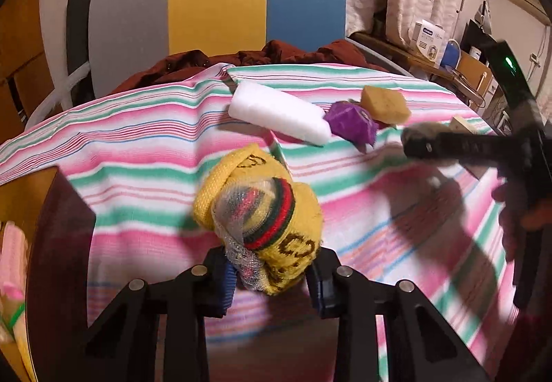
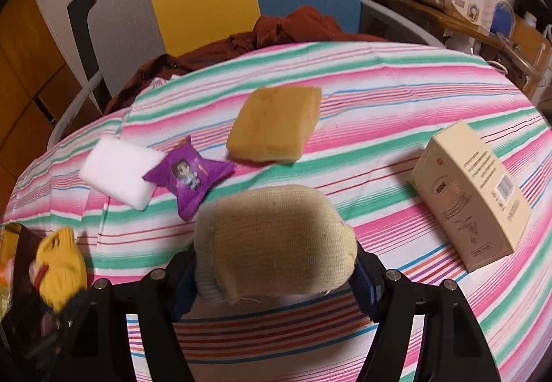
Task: Organize objects
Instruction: 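Lift the cream cloth roll with the right tool while left lifts the yellow ball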
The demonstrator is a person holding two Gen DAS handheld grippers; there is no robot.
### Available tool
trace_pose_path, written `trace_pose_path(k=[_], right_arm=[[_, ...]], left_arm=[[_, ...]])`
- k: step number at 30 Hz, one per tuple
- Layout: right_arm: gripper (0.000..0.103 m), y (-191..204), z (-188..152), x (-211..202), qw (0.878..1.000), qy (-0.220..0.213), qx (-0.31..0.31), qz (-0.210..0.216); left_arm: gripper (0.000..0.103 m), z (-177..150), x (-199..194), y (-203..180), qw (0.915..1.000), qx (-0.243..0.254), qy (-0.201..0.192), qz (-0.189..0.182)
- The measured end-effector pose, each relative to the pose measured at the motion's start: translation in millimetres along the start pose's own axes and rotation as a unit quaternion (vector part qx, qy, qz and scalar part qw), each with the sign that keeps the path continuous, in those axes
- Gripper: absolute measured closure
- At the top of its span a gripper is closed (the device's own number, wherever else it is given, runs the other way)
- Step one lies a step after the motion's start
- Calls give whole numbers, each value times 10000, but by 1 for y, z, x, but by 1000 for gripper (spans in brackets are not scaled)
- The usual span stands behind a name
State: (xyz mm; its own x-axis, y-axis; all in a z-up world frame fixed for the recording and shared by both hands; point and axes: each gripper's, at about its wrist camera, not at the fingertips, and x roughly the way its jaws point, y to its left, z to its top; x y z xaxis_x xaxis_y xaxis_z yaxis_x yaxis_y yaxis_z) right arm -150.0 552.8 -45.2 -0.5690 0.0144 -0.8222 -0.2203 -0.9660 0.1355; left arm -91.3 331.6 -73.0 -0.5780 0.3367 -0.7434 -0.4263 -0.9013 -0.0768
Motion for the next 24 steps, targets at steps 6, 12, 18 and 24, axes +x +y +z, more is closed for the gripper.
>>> trace_pose_path(k=[6, 12, 18, 24], right_arm=[[30, 6, -2, -7, 9999, -100, -36, 33], [30, 25, -3, -14, 9974, -399, -597, -111], [30, 38, -5, -25, 9922, -815, -935, -150], [30, 48, -8, -28, 9887, -930, -1167, -102]], left_arm=[[71, -20, -19, -4, 9997, 70, -133, -196], [72, -35, -38, -10, 9984, 221, -330, -406], [72, -49, -62, -9, 9966, 293, -503, -589], [72, -62, -100, -10, 9912, 626, -726, -918]])
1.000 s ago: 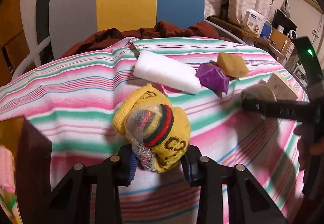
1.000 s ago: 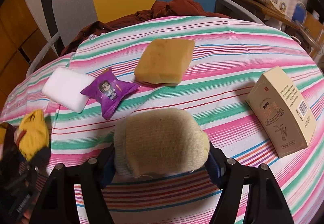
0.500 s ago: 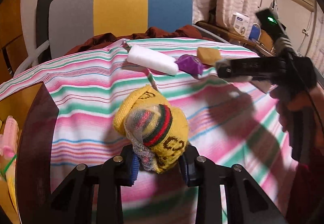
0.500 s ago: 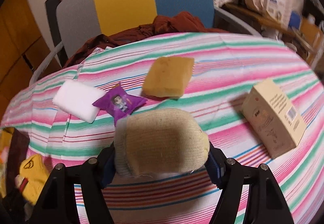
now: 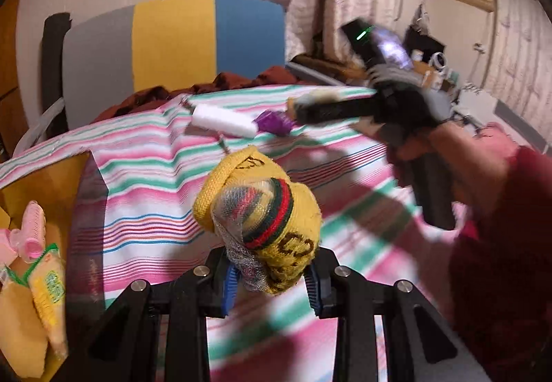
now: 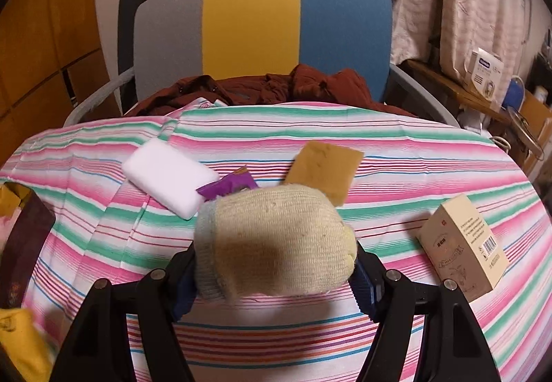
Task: Organize objects
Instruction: 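Lift the cream cloth roll with the right tool while left lifts the yellow ball, then release the yellow ball in the gold tray with the left tool while right drops the cloth roll there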
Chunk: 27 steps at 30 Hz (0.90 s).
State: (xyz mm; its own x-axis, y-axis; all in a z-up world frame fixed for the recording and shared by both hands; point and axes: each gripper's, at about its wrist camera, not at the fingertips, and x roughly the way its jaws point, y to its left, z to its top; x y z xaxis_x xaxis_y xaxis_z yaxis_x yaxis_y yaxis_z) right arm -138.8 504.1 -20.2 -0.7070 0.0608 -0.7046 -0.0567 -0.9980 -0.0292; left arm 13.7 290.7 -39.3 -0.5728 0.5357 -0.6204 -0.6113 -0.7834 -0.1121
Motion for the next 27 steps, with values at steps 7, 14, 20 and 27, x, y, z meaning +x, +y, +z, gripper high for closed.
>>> trace_pose_path(k=[7, 14, 20, 27], right_arm=[[30, 15, -3, -3, 9992, -119, -385, -13], [29, 32, 6, -18, 9979, -191, -606, 140], [29, 70, 9, -42, 9958, -152, -484, 763], [29, 147, 4, -67, 9841, -71, -627, 1660]], left_arm=[[72, -8, -48, 14, 9995, -123, -247, -178], [72, -22, -96, 63, 9969, -661, -423, 86], [72, -36, -129, 101, 9937, -938, -520, 333], [71, -60, -144, 147, 9880, -1340, -383, 662]])
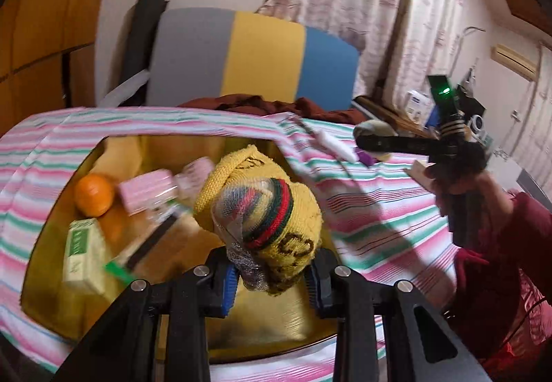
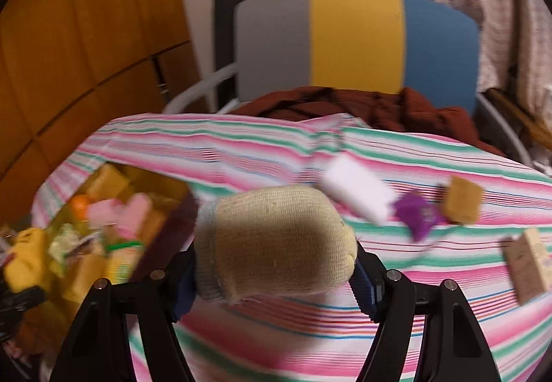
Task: Organize objects
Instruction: 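Release the yellow ball in the gold tray with the left tool while right drops the cloth roll there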
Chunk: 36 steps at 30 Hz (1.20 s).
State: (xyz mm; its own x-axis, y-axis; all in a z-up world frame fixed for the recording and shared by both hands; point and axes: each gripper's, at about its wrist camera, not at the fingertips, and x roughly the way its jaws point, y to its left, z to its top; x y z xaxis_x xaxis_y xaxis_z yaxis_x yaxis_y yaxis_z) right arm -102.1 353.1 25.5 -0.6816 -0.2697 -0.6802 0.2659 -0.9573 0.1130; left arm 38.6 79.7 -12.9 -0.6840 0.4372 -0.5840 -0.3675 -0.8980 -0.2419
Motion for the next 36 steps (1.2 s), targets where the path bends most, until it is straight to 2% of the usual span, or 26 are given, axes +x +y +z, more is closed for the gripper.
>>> trace_pose_path(k=[7, 10, 13, 15, 17, 18, 26, 29, 31, 36], right_arm=[[28, 78, 9, 19, 9983, 103, -327, 467], [28, 101, 11, 34, 9980, 214, -418, 413], [28, 120, 13, 48, 9980, 332, -454, 295], [26, 124, 17, 56, 9980, 320, -477, 260], [8, 127, 19, 58, 9986, 237, -465, 129], [6, 127, 20, 57, 9990, 166, -415, 38], [2, 126, 19, 20, 9993, -156, -209, 261], [1, 127, 11, 5, 9989, -278, -190, 321], [1, 128, 5, 1, 9987, -256, -154, 403], [1, 129, -9, -2, 9980, -132, 33, 622]], left_arm=[[71, -15, 0, 41, 9985, -304, 376, 252], [71, -19, 4, 53, 9967, -485, 583, 287], [71, -19, 10, 56, 9957, -455, 767, 234], [71, -20, 11, 57, 9954, -445, 816, 212], [71, -21, 12, 59, 9949, -487, 856, 214], [71, -22, 13, 61, 9947, -487, 876, 218], [71, -18, 12, 79, 9931, -581, 978, 293], [71, -15, 6, 90, 9925, -819, 815, 403], [71, -11, 0, 99, 9918, -1062, 630, 326], [70, 4, 2, 107, 9912, -1164, 485, 404]])
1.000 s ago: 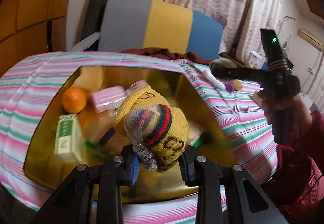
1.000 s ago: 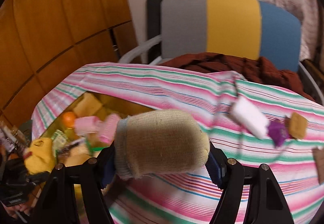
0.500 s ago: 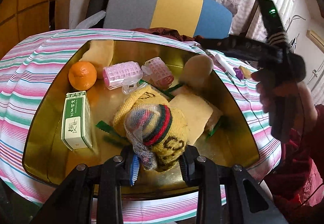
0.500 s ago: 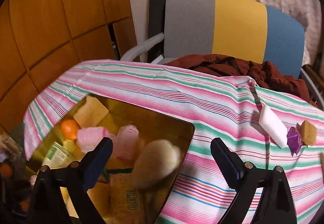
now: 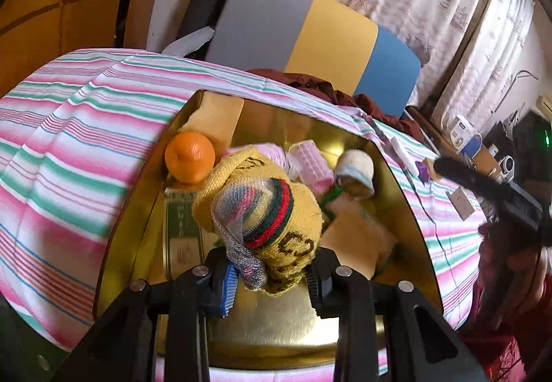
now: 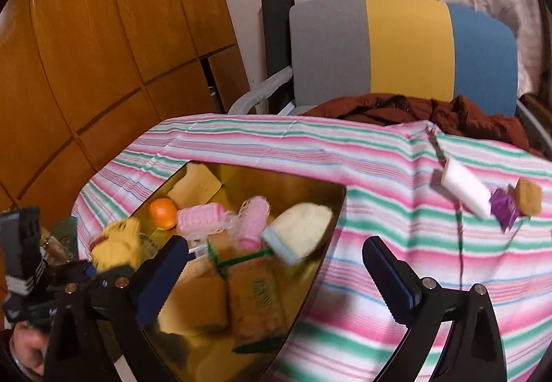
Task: Organize objects
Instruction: 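Release the yellow ball in the gold tray with the left tool while right drops the cloth roll there, then move both tools back to the table, right toward the cream paper box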
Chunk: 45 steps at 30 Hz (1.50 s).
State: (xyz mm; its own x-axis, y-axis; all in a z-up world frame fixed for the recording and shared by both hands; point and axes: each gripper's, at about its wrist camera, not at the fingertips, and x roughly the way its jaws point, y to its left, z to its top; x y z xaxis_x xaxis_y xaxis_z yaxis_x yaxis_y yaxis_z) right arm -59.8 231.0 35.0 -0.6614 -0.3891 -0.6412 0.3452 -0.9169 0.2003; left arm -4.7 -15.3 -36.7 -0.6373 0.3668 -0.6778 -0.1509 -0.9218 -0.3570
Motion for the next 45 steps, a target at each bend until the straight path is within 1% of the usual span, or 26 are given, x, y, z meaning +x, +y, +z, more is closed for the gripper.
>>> trace_pose_path(k=[2, 5, 7, 9, 11, 13, 15, 16, 18, 20, 23, 25, 27, 30, 31, 36, 40, 43, 44, 45], right_arm=[[1, 1, -3, 1, 9999, 32, 75, 76], [1, 3, -6, 1, 9998, 53, 156, 115], [1, 3, -8, -3, 9997, 36, 178, 136], [1, 1, -10, -7, 9997, 22, 185, 125], [1, -3, -12, -12, 9997, 3, 205, 115], [1, -7, -13, -15, 9997, -2, 240, 85], [1, -14, -15, -17, 9995, 9, 324, 56], [1, -17, -15, -18, 9993, 11, 378, 41], [1, -23, -16, -19, 9989, 54, 467, 30], [1, -30, -19, -21, 9984, 90, 556, 22], [1, -37, -22, -23, 9983, 127, 561, -42], [1, -41, -24, -24, 9984, 145, 532, -129], [1, -46, -26, -24, 9981, 222, 528, -211], [0, -55, -29, -23, 9972, 376, 583, -272], [0, -59, -31, -22, 9967, 471, 599, -277], [0, -77, -39, -21, 9950, 667, 610, -427], [0, -103, -41, -25, 9921, 758, 737, -677], [0, -122, -42, -32, 9901, 751, 775, -900], [0, -131, -42, -34, 9889, 755, 794, -999], [0, -139, -42, -36, 9878, 752, 828, -1080]], left_arm=[[70, 5, 4, 0, 10000, -42, -24, 51], [70, 16, 18, 3, 9998, -155, 47, 96], [64, 20, 26, 5, 9994, -230, 96, 244], [49, 21, 29, 8, 9984, -355, 173, 412], [44, 20, 27, 10, 9978, -425, 172, 470], [43, 16, 17, 10, 9980, -473, -19, 423], [40, 15, 7, 7, 9971, -444, -251, 557], [40, 15, -1, 5, 9959, -395, -419, 694], [40, 15, -11, 1, 9938, -348, -636, 839], [39, 14, -21, -4, 9918, -288, -845, 910], [37, 14, -27, -14, 9909, -180, -952, 930], [36, 13, -26, -23, 9924, -81, -904, 827], [36, 10, -23, -35, 9956, 26, -791, 501], [36, 7, -17, -56, 9976, 246, -629, 133], [36, 4, -14, -66, 9979, 392, -520, -23], [36, -9, -4, -105, 9950, 833, -220, -513], [35, -18, 5, -133, 9910, 1175, 26, -638], [35, -21, 12, -151, 9878, 1360, 179, -733], [33, -22, 15, -158, 9863, 1439, 238, -773], [28, -23, 18, -164, 9850, 1512, 289, -779]])
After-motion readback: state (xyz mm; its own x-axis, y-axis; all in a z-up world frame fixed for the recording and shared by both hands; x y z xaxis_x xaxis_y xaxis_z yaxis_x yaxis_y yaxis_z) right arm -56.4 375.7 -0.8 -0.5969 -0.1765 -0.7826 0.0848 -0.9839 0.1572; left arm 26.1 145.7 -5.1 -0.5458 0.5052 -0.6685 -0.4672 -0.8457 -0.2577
